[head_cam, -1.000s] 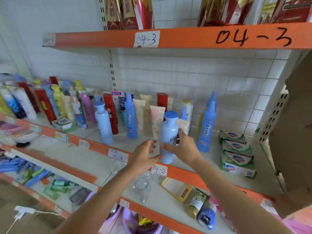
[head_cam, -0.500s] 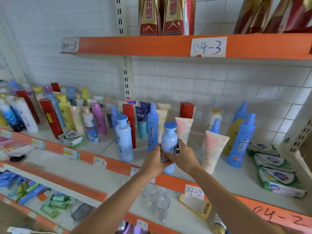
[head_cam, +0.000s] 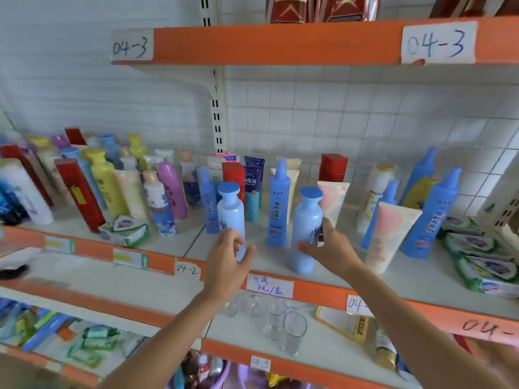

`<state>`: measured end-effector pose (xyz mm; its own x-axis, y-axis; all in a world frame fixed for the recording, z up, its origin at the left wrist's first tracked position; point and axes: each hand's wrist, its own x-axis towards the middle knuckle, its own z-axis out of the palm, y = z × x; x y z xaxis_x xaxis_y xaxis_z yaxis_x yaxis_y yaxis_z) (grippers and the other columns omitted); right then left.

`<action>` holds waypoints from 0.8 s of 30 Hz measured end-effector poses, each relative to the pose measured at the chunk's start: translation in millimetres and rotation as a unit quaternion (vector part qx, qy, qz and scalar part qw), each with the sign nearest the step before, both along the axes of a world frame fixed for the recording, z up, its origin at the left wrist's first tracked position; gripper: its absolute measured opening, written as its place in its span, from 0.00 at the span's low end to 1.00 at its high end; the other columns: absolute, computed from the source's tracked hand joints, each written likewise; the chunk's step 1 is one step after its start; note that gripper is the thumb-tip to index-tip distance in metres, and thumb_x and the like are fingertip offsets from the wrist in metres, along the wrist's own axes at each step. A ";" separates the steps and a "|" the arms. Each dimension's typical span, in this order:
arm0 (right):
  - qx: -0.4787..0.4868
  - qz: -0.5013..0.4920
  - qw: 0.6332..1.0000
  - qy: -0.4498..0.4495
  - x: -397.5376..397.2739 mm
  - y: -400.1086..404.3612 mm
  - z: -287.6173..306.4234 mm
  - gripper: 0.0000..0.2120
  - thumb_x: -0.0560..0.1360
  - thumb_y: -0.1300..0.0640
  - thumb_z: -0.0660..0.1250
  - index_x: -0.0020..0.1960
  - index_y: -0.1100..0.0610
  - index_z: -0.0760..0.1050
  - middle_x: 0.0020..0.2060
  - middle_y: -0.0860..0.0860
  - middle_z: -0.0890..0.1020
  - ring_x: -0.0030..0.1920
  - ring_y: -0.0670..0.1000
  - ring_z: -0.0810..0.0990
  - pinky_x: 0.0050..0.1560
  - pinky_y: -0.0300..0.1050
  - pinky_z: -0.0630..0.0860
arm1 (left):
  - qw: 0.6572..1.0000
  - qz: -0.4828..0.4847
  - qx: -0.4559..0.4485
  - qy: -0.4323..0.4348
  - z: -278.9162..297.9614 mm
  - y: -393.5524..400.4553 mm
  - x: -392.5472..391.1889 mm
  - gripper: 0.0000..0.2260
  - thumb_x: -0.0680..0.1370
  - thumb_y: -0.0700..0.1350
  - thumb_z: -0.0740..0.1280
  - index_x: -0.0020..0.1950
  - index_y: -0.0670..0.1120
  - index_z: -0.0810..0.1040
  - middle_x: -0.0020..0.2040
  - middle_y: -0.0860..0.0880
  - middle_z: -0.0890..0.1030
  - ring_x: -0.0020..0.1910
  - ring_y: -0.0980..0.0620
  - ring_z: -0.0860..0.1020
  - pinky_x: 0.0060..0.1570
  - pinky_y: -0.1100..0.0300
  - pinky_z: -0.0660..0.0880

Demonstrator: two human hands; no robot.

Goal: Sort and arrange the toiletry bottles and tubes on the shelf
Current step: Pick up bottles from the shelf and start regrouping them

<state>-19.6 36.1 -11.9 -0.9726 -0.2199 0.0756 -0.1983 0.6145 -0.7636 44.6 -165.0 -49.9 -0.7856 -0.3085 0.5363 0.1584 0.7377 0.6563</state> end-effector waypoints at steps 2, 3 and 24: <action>0.001 -0.001 1.000 -0.001 -0.9 -0.7 1.0 0.21 0.69 0.52 0.73 0.50 0.54 0.62 0.40 0.49 0.72 0.43 0.52 0.71 0.34 0.35 0.65 | 0.997 0.067 0.020 0.032 7.2 -12.0 1.8 0.14 0.70 0.42 0.73 0.44 0.41 0.69 0.40 0.48 0.69 0.38 0.50 0.68 0.39 0.61 0.63; 0.000 -0.002 1.000 -0.002 -1.3 -0.9 1.5 0.21 0.69 0.52 0.73 0.51 0.54 0.62 0.39 0.47 0.71 0.42 0.52 0.71 0.33 0.35 0.64 | 0.995 0.087 0.036 0.030 7.5 -19.0 -2.2 0.17 0.69 0.44 0.74 0.46 0.38 0.68 0.43 0.46 0.69 0.42 0.48 0.68 0.42 0.58 0.66; -0.058 0.139 0.986 0.064 29.0 -87.3 30.3 0.25 0.69 0.51 0.73 0.60 0.59 0.67 0.40 0.48 0.76 0.43 0.52 0.73 0.35 0.37 0.67 | 0.978 0.106 0.178 -0.018 40.7 -68.3 51.7 0.20 0.66 0.52 0.76 0.49 0.45 0.71 0.45 0.50 0.78 0.41 0.53 0.76 0.31 0.73 0.70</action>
